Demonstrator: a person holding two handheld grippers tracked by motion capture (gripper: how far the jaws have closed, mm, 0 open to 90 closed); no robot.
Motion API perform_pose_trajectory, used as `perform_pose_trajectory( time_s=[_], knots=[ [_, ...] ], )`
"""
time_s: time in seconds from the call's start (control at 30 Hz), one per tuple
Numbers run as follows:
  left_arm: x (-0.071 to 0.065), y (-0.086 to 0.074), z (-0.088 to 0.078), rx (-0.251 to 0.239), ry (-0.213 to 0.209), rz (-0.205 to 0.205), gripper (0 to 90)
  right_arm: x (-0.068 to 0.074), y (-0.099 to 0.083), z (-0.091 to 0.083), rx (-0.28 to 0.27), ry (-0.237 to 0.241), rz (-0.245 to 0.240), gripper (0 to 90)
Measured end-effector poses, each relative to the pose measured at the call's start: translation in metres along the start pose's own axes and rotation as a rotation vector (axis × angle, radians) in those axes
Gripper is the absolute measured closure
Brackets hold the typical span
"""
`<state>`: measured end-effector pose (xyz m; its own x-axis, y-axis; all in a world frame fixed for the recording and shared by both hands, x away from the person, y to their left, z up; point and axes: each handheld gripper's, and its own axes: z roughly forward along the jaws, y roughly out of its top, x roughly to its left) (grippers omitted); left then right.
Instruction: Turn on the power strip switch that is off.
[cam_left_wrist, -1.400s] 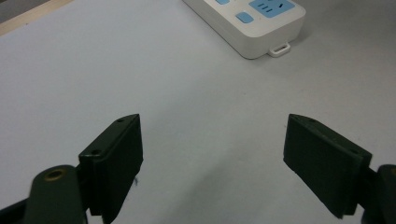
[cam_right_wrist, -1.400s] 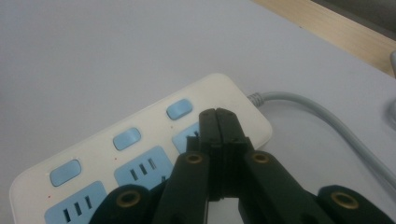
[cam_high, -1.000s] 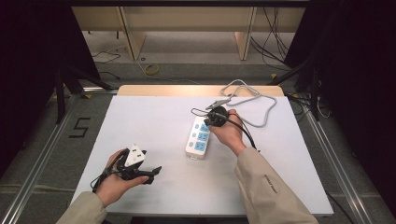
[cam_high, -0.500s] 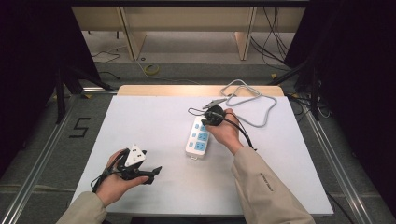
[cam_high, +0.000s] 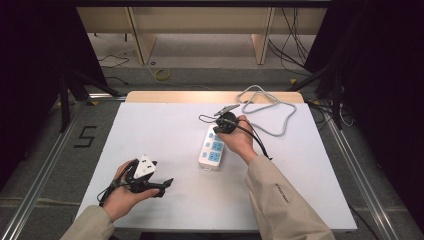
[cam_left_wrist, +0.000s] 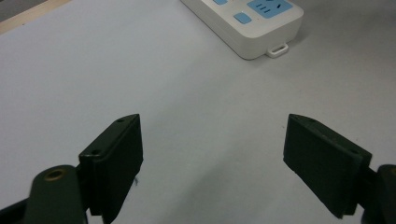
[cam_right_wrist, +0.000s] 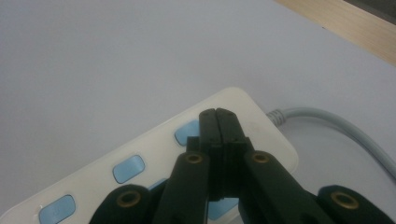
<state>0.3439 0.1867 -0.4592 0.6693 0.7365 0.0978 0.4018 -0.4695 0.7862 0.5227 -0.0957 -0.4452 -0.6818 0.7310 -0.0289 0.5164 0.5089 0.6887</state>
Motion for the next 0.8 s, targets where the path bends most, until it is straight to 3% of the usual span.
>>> perform_pose_trajectory(
  time_s=[0.8],
  knots=[
    [0.000,0.000,0.000,0.000,-0.002,0.000,19.5,0.002,0.007,0.010,0.015,0.014,0.002,90.0]
  ],
)
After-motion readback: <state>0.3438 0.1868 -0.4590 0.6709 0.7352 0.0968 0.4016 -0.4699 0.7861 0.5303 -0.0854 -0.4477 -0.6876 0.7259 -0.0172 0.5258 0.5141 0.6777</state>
